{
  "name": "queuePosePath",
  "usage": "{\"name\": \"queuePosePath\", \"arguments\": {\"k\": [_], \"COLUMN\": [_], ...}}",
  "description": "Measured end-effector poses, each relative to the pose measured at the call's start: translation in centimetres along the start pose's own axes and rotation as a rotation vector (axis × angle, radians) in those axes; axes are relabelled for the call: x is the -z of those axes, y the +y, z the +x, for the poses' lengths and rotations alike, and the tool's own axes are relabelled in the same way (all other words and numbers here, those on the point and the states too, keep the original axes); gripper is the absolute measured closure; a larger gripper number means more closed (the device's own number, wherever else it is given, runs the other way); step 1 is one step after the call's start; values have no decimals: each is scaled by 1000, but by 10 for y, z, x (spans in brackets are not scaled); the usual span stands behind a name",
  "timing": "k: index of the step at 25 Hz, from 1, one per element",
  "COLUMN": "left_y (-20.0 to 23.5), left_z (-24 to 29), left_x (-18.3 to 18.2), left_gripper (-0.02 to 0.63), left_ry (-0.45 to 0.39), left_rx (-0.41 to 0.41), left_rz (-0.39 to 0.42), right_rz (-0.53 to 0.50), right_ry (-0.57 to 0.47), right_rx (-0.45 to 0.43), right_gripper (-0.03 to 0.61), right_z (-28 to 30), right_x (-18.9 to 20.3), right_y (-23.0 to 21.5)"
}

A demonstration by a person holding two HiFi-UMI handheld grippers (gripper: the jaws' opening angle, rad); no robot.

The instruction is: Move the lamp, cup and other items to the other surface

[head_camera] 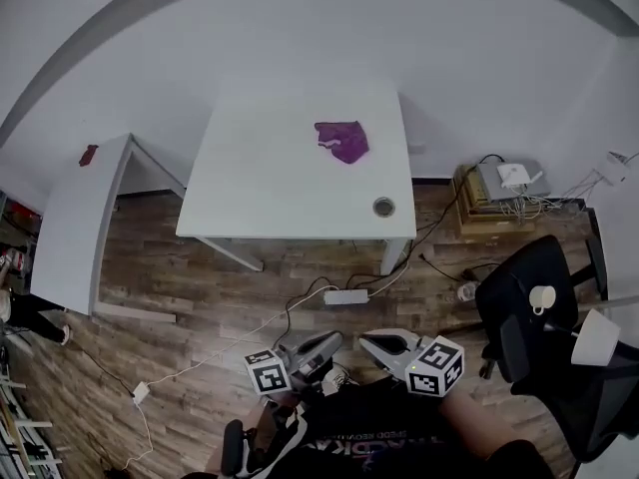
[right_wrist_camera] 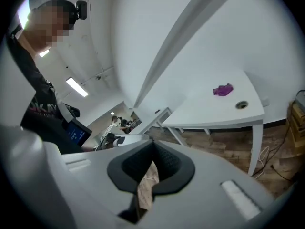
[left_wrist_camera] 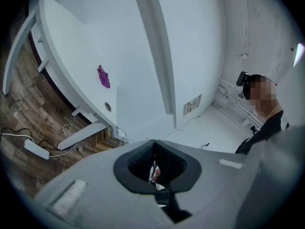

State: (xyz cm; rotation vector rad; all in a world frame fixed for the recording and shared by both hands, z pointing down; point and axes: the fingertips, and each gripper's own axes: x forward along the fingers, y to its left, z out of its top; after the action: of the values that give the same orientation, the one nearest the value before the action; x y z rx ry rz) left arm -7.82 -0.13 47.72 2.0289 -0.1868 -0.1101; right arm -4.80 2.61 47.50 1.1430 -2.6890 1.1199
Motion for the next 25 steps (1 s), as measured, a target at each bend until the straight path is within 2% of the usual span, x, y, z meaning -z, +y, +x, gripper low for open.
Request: {"name": "queuePosePath", "arguments": {"k": [3,5,10,16,25], "left_y": [2,3,6,2,-10], "left_z": [-22,-34,-58,-75,-78], "left_x": [-4,-5,-4,-4,0], "left_gripper": [618,618,618,618,618], "left_ry": [-39,-55,-81,-95,-85], "left_rx": [-8,-12,-15,-14,31], "left_rz": [-7,-8,-10,3,19], "right_rz": [-21,-38,-11,10,12], "right_ry": [81,99,51,54,30], "right_rx": [-62,-70,-48,-44,-30], "right_gripper": [574,574,574,574,574], "right_z": [27,36,46,50,45], "right_x": [17,20,20,27,31], "right_y": [22,28,34,43,49]}}
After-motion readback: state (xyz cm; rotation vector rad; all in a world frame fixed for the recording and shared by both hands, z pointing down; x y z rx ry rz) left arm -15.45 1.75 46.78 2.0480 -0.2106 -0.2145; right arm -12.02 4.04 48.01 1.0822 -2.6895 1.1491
